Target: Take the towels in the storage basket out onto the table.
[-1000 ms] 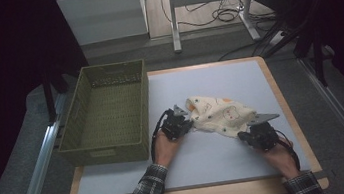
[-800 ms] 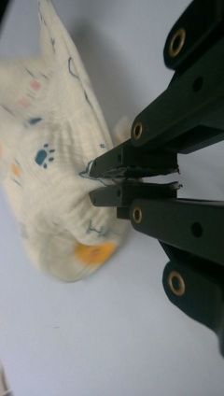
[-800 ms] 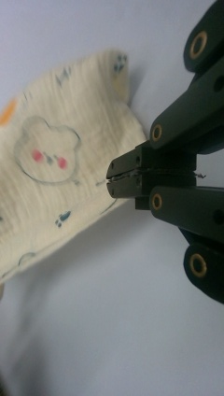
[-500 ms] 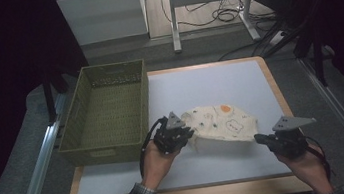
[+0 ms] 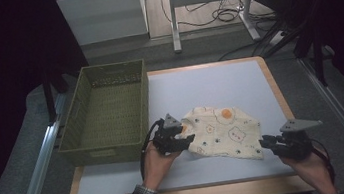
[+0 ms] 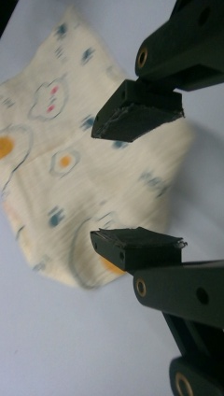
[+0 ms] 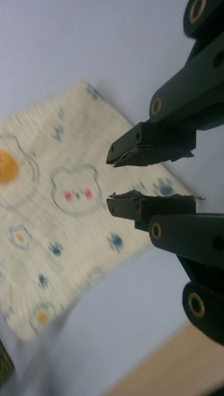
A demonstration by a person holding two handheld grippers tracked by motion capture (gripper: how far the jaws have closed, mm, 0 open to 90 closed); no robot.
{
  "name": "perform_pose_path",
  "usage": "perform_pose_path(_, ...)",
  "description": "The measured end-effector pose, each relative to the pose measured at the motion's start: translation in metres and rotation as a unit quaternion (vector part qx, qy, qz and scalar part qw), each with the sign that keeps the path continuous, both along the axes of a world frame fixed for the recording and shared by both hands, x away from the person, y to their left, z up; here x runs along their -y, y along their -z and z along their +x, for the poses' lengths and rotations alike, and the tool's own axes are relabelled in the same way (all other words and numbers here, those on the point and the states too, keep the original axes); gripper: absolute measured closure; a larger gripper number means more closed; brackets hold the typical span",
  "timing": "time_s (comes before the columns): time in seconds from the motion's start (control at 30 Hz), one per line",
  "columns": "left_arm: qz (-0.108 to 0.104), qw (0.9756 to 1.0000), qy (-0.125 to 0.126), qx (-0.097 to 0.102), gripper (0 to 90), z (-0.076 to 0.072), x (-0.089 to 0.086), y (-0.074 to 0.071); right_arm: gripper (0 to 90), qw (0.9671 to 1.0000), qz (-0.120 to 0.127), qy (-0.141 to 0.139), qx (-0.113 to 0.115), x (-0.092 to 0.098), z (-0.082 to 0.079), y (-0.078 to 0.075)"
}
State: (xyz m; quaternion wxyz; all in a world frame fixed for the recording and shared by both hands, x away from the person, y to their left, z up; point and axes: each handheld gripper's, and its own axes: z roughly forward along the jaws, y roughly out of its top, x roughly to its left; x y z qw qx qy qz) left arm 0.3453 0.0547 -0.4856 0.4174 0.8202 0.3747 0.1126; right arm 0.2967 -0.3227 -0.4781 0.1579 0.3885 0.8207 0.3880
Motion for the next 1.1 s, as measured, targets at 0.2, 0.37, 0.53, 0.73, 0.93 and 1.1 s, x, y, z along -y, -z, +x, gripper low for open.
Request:
perform_pose_path(0.2, 0.021, 0.9995, -0.021, 0.004, 40.2, 0.04, 0.011, 0.003, 62.1, 0.9997, -0.016, 0.012, 0.012, -0.006, 0.044, 0.004)
perform_pose_path(0.37, 0.032, 0.9993, -0.015, -0.01, 39.1, 0.065, 0.02, 0.015, 53.0, 0.9995, -0.023, 0.016, 0.018, -0.015, 0.078, 0.008)
perform_pose_path(0.53, 0.057, 0.9981, -0.003, -0.023, 55.1, 0.073, 0.031, 0.037, 58.7, 0.9987, -0.047, 0.019, 0.0, -0.024, 0.099, 0.026)
perform_pose_path(0.73, 0.054, 0.9985, 0.002, -0.007, 86.7, 0.061, 0.027, 0.033, 87.6, 0.9982, -0.057, 0.019, 0.001, -0.026, 0.094, 0.035)
perform_pose_path(0.93, 0.05, 0.9987, 0.012, 0.004, 86.9, 0.029, 0.018, 0.009, 87.8, 0.999, -0.042, 0.0, 0.012, -0.024, 0.069, 0.012)
perform_pose_path(1.1, 0.051, 0.998, 0.031, -0.018, 84.6, -0.002, 0.011, 0.014, 87.6, 0.9992, -0.029, -0.027, -0.002, -0.023, 0.041, 0.01)
